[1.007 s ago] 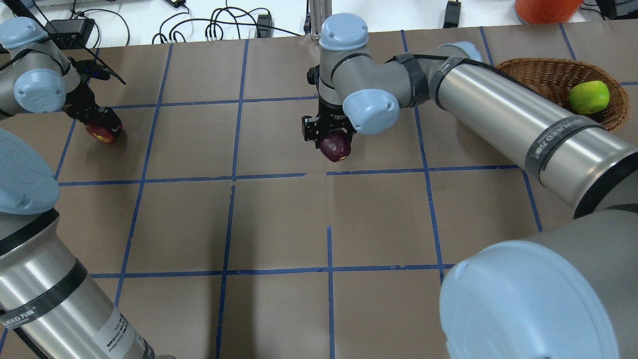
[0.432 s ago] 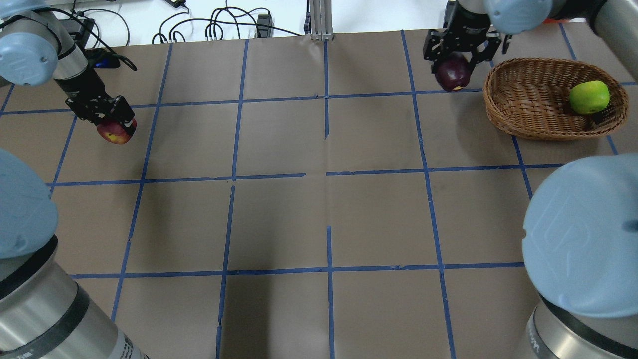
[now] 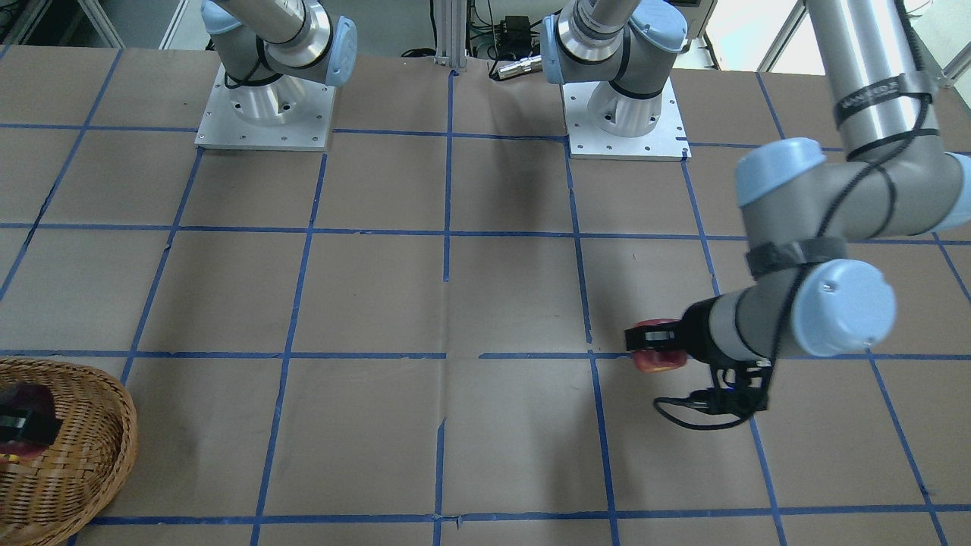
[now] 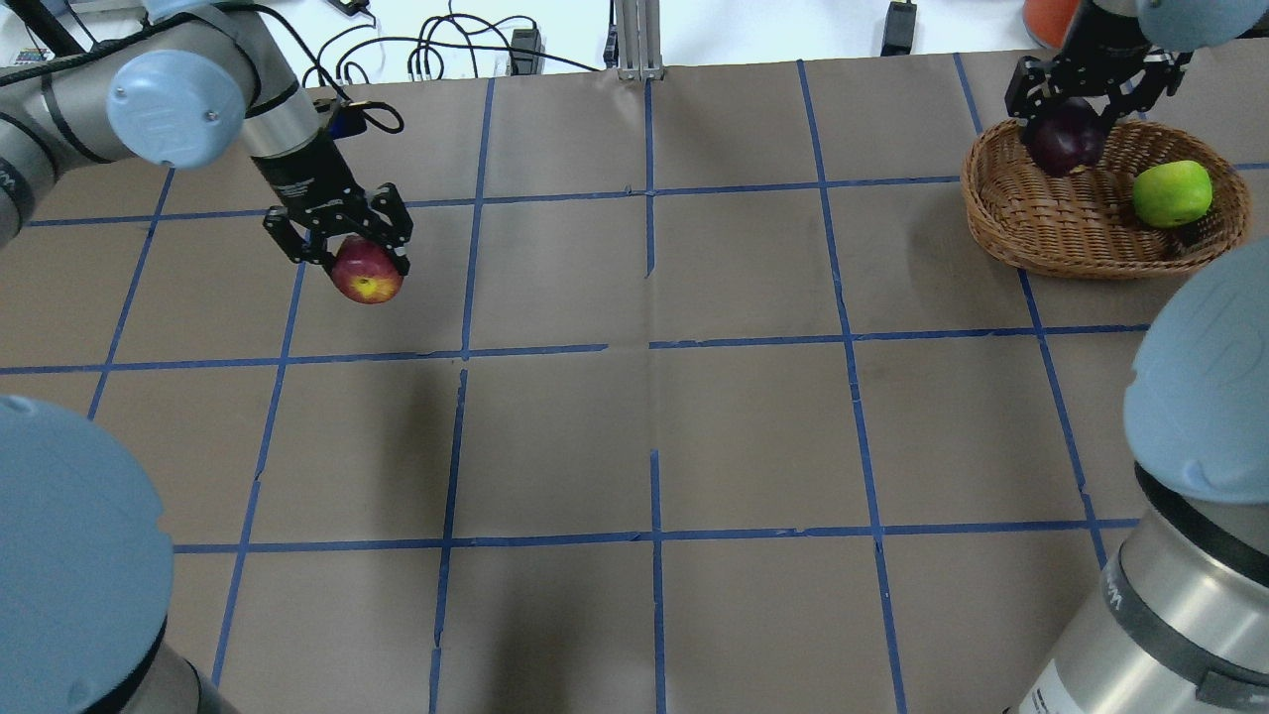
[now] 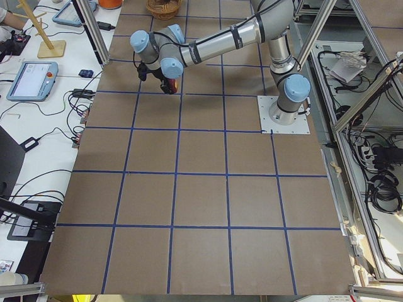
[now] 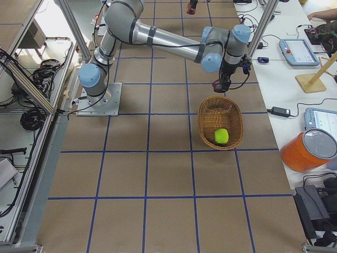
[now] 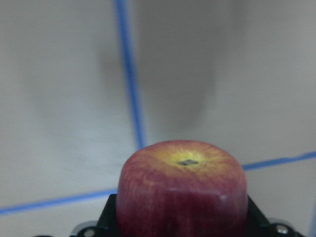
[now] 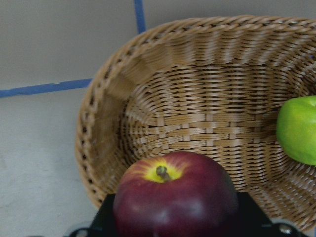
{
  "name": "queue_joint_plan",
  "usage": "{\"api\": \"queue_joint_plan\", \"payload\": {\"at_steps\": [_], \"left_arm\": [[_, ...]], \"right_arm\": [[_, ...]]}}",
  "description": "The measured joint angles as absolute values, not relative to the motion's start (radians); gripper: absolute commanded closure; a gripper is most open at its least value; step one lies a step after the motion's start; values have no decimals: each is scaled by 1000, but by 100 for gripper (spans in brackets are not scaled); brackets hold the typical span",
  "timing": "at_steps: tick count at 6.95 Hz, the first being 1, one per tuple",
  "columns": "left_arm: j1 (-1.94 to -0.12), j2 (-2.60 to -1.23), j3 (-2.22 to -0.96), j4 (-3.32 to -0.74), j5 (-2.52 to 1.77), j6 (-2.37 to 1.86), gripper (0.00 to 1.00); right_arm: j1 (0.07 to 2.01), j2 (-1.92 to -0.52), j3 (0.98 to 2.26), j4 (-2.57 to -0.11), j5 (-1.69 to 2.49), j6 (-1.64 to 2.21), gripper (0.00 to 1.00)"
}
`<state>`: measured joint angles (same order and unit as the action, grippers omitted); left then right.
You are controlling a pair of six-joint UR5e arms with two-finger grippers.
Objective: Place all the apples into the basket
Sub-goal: 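Release dark red apple in basket while left sets light red apple mid-table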
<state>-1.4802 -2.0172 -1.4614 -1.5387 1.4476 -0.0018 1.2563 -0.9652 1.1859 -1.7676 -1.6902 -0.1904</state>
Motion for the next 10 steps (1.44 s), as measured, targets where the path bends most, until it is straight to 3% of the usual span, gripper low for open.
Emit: {"api": "queue_joint_plan", "payload": {"at_steps": [1, 2, 4, 5, 6, 8, 10], "left_arm": [[-1573, -2000, -1492, -1490, 1413, -138, 66], [-1666, -1997, -1529, -1399, 1400, -280, 66], [-1806, -2025, -1668, -1056, 1395, -510, 62], [-1841, -2042, -1745, -895, 1393, -577, 14], [-1864, -2052, -1789, -813, 1392, -607, 0], [-1869, -2029, -1803, -783, 1393, -617, 0], [-1811, -1958, -1752, -940, 1394, -536, 0]], "right_arm": [[1225, -927, 1187, -1808, -1706, -212, 82], [1201, -884, 1190, -1868, -1727, -225, 5], [1176, -848, 1191, -1909, -1739, -238, 0], [1174, -857, 1187, -1895, -1740, -238, 0], [1179, -884, 1183, -1851, -1734, -239, 0], [1220, -981, 1182, -1686, -1640, -228, 0], [1308, -1055, 1191, -1567, -1574, -201, 0]]}}
